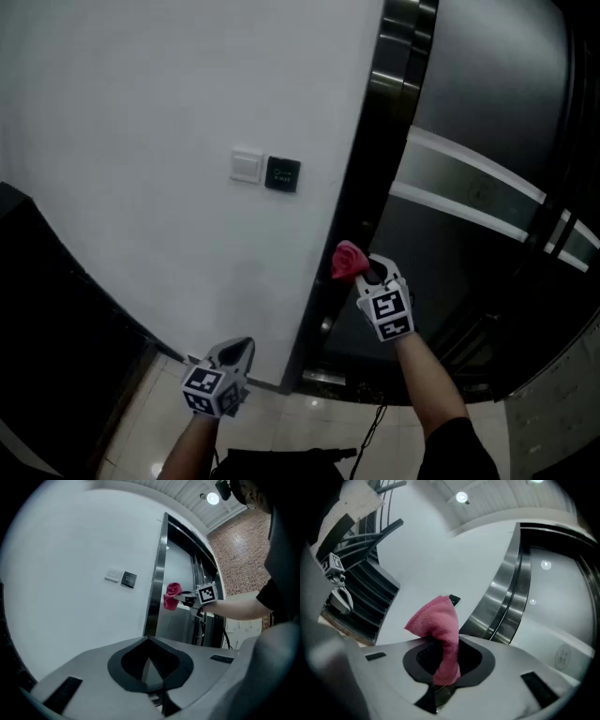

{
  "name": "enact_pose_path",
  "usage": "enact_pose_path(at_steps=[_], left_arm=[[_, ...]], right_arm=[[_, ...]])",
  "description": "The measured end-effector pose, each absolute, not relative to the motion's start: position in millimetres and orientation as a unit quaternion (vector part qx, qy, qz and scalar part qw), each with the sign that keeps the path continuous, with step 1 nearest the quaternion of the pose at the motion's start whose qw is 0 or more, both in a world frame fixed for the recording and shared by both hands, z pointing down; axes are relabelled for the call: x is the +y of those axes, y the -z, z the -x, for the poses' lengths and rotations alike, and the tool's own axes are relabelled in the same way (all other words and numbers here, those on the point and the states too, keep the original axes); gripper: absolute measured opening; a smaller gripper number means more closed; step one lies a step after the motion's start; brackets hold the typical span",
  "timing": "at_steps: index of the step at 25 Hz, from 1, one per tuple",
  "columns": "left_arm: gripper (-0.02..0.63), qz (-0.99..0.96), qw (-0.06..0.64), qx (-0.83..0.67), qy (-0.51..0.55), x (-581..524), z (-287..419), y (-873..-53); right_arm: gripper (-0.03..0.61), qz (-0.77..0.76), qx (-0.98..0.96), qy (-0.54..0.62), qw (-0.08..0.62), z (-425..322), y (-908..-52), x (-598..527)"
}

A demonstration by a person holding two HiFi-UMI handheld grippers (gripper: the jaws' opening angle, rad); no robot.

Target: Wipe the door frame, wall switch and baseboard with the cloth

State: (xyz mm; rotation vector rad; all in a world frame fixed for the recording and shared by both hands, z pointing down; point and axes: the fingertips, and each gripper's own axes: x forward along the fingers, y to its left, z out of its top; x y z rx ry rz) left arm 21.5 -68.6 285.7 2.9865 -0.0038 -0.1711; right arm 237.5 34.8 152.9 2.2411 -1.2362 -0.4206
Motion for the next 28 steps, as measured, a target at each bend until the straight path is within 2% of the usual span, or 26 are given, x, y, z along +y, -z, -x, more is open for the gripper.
enact_pose_path(at_steps=[7, 12, 19, 28], left_arm=[[-0.008, -0.997, 0.058, 0.032, 0.025, -86.4, -15.7, -291.7], [-0.008, -0.998, 0.048, 0.037, 0.015, -102.9, -11.9, -294.1], [-0.009, -0.997, 0.066, 0.018, 0.021, -107.1, -27.4, -299.1], [-0.008, -0.997, 0.073, 0.008, 0.008, -90.6, -48.1, -305.1]], right_arm=[[0.057, -0.791, -0.324, 0.229, 0.467, -268.5, -97.9, -18.4], [0.057, -0.753, -0.257, 0.276, 0.539, -277.2, -69.6, -31.1], [0.057, -0.734, -0.217, 0.313, 0.563, -295.1, -43.2, -30.4], [0.058, -0.71, -0.223, 0.309, 0.592, -314.6, -106.2, -45.8]])
